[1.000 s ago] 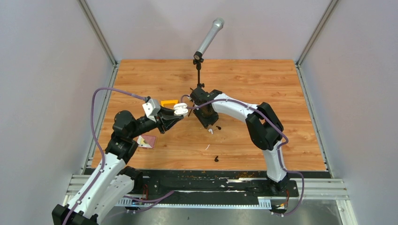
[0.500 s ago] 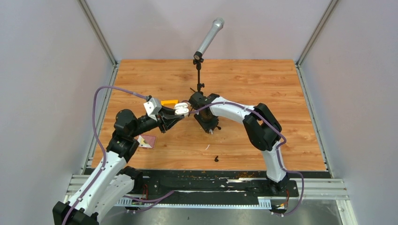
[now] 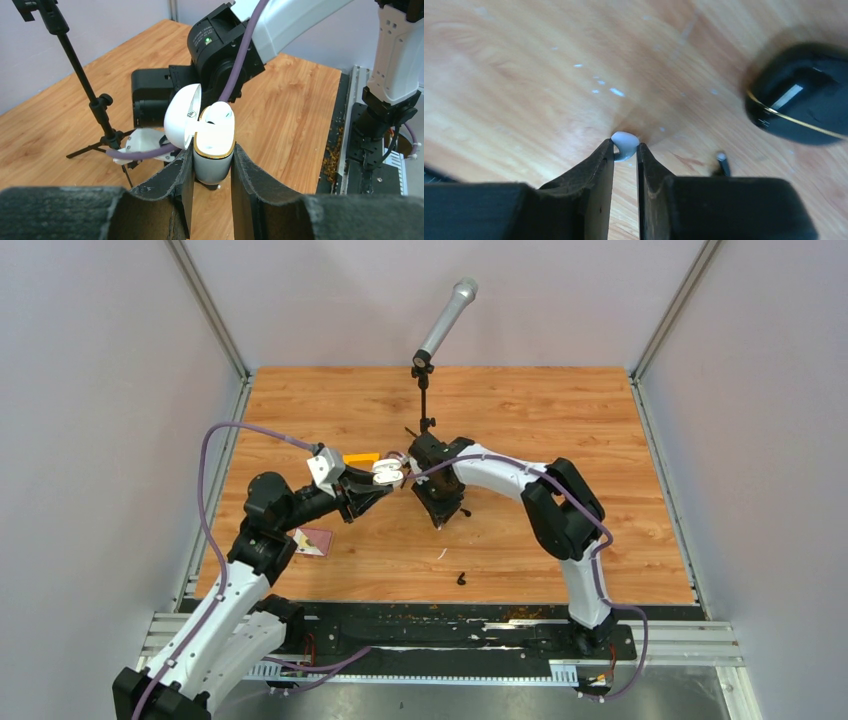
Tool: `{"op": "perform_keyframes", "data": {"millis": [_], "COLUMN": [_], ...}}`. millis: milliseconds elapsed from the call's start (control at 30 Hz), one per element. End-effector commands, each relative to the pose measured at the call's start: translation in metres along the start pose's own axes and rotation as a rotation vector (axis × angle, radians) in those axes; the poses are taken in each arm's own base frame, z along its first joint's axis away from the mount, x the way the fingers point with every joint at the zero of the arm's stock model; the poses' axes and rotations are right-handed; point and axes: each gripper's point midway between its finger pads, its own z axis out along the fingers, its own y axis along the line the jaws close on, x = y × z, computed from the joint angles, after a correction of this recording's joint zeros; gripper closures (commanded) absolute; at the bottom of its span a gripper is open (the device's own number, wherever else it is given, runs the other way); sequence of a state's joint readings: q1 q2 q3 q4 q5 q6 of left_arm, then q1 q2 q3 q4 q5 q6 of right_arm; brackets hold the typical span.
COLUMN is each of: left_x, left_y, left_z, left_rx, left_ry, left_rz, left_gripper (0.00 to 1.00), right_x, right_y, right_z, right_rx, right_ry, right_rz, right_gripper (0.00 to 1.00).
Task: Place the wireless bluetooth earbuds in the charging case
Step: Move the left earbud to the center of the board, then pick up the left earbud from the center of the board.
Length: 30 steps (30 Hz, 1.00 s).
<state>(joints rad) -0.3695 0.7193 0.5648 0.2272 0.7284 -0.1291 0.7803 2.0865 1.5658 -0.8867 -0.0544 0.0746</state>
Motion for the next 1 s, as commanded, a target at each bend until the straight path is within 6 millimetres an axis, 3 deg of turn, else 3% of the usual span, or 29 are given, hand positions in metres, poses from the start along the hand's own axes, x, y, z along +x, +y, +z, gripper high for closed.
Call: {"op": "perform_keyframes", "data": {"millis": [0, 67, 133, 233, 333, 500, 633, 800, 967], "left_x": [-0.028, -0.031, -0.032, -0.033, -0.034, -0.031, -0.030, -0.031, -0.034], "left_y": [-0.001, -0.001, -0.001, 0.000, 0.000, 0.000, 0.000, 0.000, 0.004], "left_z": [0.001, 0.002, 0.003, 0.004, 0.005, 0.003, 0.001, -0.004, -0.004], "left_rx": [0.012, 0.018, 0.022, 0.026, 0.029, 0.026, 0.014, -0.001, -0.018], "left_ry": [-0.049, -0.049, -0.045, -0.043, -0.038, -0.028, -0.019, -0.012, -0.018], "left_rz": [0.060, 0.067, 0.071, 0.073, 0.072, 0.077, 0.083, 0.095, 0.103], "left_gripper": [1.00, 1.00, 1.00, 1.00, 1.00, 1.00, 1.00, 1.00, 1.00], "right_x": [-0.022, -0.014, -0.005, -0.003, -0.007, -0.029, -0.026, -0.012, -0.029], "right_y": [0.043, 0.056, 0.055, 0.023, 0.001, 0.000, 0.001, -0.020, -0.034], "right_z": [-0.044, -0.067, -0.079, -0.066, -0.063, -0.094, -0.115, -0.111, -0.100], "right_rx": [-0.471, -0.730, -0.889, -0.846, -0.745, -0.725, -0.679, -0.472, -0.133], "right_ry": [-0.153, -0.174, -0.170, -0.169, -0.206, -0.337, -0.423, -0.529, -0.714], "right_rz": [-0.052, -0.034, 0.037, 0.201, 0.159, -0.057, -0.341, -0.669, -1.038], "right_gripper": [0.84, 0.82, 0.80, 0.79, 0.79, 0.80, 0.75, 0.68, 0.58]}}
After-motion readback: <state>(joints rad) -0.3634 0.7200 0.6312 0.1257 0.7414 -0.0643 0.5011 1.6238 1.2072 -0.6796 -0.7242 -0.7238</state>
